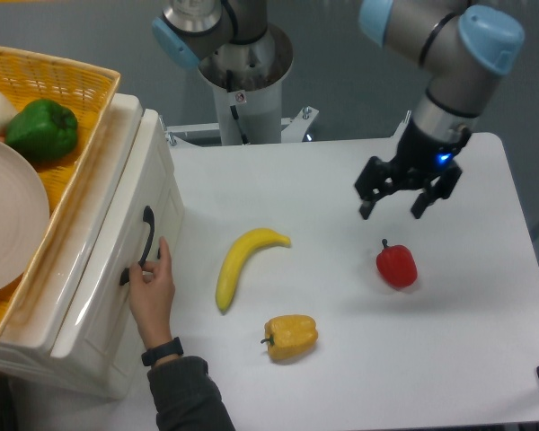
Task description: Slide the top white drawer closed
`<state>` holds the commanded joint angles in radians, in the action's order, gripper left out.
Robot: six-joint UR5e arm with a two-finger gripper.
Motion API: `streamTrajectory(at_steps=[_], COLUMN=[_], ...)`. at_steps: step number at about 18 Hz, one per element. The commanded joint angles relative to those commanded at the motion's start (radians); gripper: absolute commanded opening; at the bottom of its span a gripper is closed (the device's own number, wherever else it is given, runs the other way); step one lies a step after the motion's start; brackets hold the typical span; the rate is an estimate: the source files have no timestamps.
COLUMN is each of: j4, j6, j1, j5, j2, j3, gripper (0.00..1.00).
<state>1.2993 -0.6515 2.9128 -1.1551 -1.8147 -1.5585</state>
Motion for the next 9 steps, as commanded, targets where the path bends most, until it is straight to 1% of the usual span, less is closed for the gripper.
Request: streamTrajectory(at_steps=[2,5,7,9], j4=[0.002,0.0,-0.002,-0.003], j6=[-0.08,-0.202,-0.354,-0.541], j1=[0.017,0.016,0.014,0.016], j5=[-0.037,-0.155,-0.207,-0.238], j2=[0.002,0.002,0.002,-0.006], j3=[-0.006,-0.006,-0.006,-0.006], gripper=[1.0,1.0,1.0,1.0])
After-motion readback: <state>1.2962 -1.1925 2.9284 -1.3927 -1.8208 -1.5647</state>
